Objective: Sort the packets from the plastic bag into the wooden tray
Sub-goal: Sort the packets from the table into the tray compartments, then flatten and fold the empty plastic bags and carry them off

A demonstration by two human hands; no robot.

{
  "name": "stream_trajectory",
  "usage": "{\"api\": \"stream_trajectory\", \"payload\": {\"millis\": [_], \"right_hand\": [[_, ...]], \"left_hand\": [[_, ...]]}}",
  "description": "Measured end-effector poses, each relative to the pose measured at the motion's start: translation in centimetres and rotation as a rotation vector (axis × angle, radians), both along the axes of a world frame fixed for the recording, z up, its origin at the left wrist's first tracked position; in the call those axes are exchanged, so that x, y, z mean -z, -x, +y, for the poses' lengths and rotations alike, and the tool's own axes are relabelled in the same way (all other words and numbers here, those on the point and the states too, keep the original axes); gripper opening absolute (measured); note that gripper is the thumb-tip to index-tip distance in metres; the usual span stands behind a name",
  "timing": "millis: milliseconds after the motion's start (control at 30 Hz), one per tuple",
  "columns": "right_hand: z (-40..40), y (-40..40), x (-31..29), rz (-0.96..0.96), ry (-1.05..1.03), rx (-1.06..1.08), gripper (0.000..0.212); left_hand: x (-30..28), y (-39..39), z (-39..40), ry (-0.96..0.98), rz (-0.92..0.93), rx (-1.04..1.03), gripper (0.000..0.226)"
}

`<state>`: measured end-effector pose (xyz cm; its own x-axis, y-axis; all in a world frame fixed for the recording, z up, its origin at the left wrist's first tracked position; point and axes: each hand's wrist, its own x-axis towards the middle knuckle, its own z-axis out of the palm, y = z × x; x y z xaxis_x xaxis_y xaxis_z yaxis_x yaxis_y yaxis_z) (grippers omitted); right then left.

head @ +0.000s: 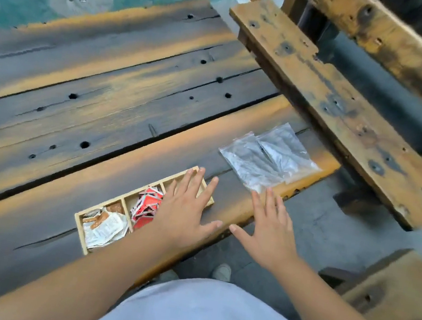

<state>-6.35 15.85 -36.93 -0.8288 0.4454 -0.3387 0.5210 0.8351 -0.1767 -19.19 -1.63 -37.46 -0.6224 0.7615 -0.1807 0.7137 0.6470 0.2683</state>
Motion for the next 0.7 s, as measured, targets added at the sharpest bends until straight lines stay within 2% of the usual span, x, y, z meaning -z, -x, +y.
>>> {"api": "stream_trajectory", "payload": {"millis": [200, 367, 500, 700], "right_hand": [[3.8, -3.9, -0.4, -0.009, 0.059, 0.182, 0.095], [7.9, -5.7, 0.2, -0.023, 0.095, 0.206, 0.093], [12.9, -5.7, 0.9, -0.02, 0.119, 0.159, 0.092], [21.7, -4.5, 2.2, -0.061, 0.184, 0.014, 0.09]], "left_hand": [[-0.1, -0.4, 7.2, 0.061, 0.007, 0.16, 0.09], [0.4, -1.7, 12.1, 0.117, -0.015, 0.199, 0.086], [1.4, -2.2, 15.7, 0.181, -0.048, 0.156, 0.085], [2.6, -3.5, 21.4, 0.217, -0.121, -0.033, 0.083]]}}
